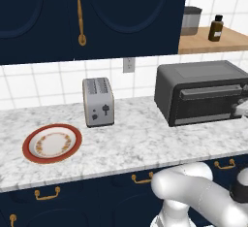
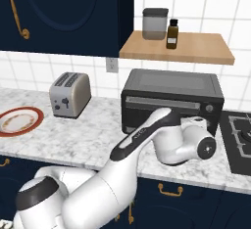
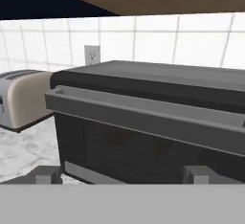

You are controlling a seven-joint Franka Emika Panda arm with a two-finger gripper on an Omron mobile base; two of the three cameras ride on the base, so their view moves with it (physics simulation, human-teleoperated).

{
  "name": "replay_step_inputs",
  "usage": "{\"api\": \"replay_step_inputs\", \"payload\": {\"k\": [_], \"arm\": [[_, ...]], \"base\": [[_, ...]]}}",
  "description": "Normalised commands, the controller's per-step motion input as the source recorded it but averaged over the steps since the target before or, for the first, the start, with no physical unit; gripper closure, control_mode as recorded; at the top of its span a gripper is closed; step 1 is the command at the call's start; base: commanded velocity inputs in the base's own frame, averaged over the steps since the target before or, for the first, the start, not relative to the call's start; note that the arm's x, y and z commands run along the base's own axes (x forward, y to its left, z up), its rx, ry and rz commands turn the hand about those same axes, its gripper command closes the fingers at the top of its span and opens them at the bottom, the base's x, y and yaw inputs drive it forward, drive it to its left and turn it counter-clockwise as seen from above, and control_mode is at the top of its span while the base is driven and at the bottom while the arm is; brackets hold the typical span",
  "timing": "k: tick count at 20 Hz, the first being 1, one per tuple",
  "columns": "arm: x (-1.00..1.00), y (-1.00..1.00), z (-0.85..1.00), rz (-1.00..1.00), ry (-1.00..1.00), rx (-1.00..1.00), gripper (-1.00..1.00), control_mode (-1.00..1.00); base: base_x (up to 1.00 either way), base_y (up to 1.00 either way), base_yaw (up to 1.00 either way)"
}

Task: Pick up the kebab skewer and baguette bread, and place them inside the toaster oven. Close the toaster oven door and start by setting the timer.

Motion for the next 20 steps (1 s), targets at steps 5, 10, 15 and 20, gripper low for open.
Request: {"api": "replay_step_inputs", "payload": {"k": [5, 10, 15, 20], "arm": [[0.00, -0.63, 0.00, -0.13, -0.42, 0.02, -1.00, -1.00], [0.09, -0.87, 0.04, -0.11, -0.25, 0.08, -1.00, -1.00], [0.44, -0.70, 0.04, -0.08, -0.01, 0.08, -1.00, -1.00], [0.48, -0.38, 0.00, -0.03, -0.01, 0.04, -1.00, -1.00]], "base": [[0.00, 0.00, 0.00], [0.00, 0.00, 0.00], [0.00, 0.00, 0.00], [0.00, 0.00, 0.00]]}}
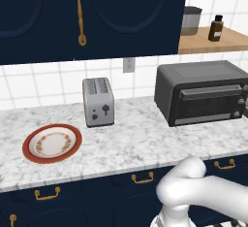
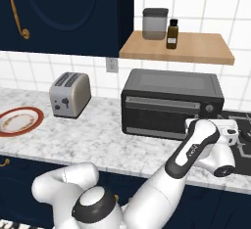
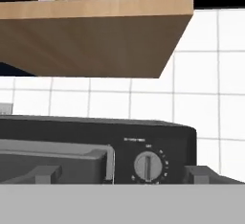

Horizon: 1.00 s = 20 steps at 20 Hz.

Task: Pick up the kebab skewer and baguette bread, and place them inside the toaster oven. Close the toaster oven door and start by setting the timer.

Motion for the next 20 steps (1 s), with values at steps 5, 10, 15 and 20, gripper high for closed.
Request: {"api": "replay_step_inputs", "payload": {"k": [5, 10, 15, 20], "arm": [[0.17, -0.54, 0.00, 0.00, 0.00, 0.00, -1.00, -1.00], [0.46, 0.00, 0.00, 0.00, 0.00, 0.01, -1.00, -1.00], [0.42, 0.00, 0.00, 0.00, 0.00, 0.01, -1.00, -1.00], [0.39, 0.00, -0.01, 0.00, 0.00, 0.00, -1.00, -1.00]], "base": [[0.00, 0.00, 0.00], [0.00, 0.00, 0.00], [0.00, 0.00, 0.00], [0.00, 0.00, 0.00]]}}
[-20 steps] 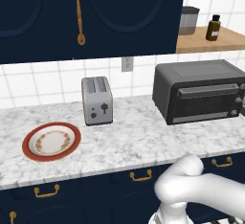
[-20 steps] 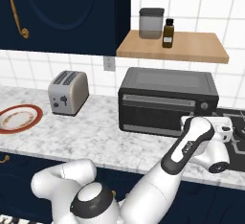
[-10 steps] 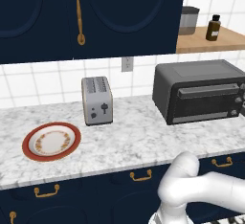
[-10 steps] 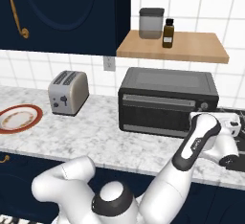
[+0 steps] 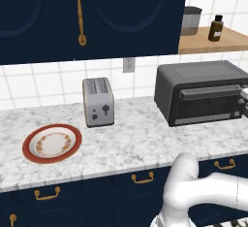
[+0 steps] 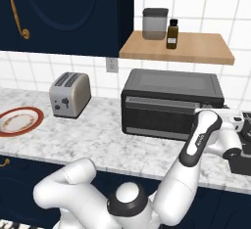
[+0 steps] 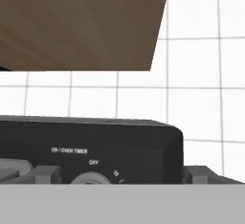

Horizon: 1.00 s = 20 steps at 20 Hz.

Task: Pick up the kebab skewer and baguette bread, and place them inside the toaster oven. Close the toaster oven door and start by setting the timer.

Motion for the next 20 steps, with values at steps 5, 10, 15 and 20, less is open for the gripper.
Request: {"api": "replay_step_inputs", "payload": {"k": [5, 10, 15, 20], "arm": [[0.20, 0.00, -0.01, 0.00, -0.01, 0.00, -1.00, -1.00], [0.00, -0.01, -0.05, 0.00, -0.02, 0.00, -1.00, -1.00], [0.00, -0.27, -0.01, 0.00, 0.00, 0.00, -1.00, -1.00], [-0.02, -0.21, -0.03, 0.00, 0.00, 0.00, -1.00, -1.00]], "base": [[0.00, 0.00, 0.00], [0.00, 0.00, 0.00], [0.00, 0.00, 0.00], [0.00, 0.00, 0.00]]}}
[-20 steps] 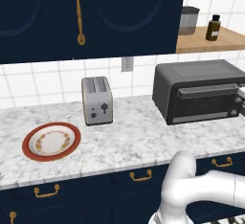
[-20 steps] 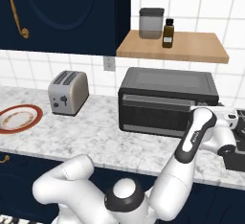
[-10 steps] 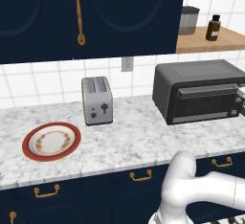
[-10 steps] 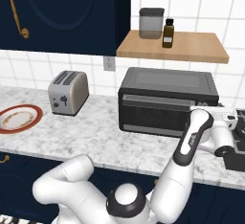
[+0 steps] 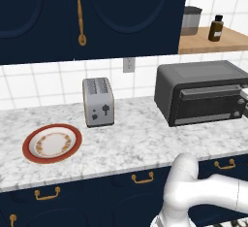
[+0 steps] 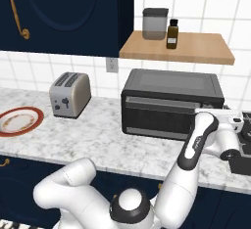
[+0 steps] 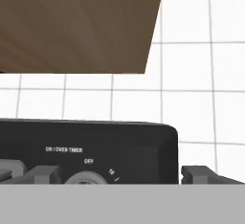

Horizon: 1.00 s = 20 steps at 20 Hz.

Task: Pick up the kebab skewer and baguette bread, and place them inside the toaster oven. Close the toaster oven door and start by setting the timer.

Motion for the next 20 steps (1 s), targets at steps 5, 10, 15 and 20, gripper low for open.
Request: {"api": "replay_step_inputs", "payload": {"k": [5, 10, 15, 20], "arm": [[-0.36, -0.22, -0.03, 0.00, -0.01, 0.00, -1.00, -1.00], [-0.26, -0.28, -0.02, 0.00, -0.01, 0.00, -1.00, -1.00], [0.00, -0.02, -0.09, 0.00, 0.00, 0.00, -1.00, -1.00], [0.09, 0.05, -0.09, 0.00, 0.00, 0.00, -1.00, -1.00]], "base": [[0.00, 0.00, 0.00], [0.00, 0.00, 0.00], [0.00, 0.00, 0.00], [0.00, 0.00, 0.00]]}}
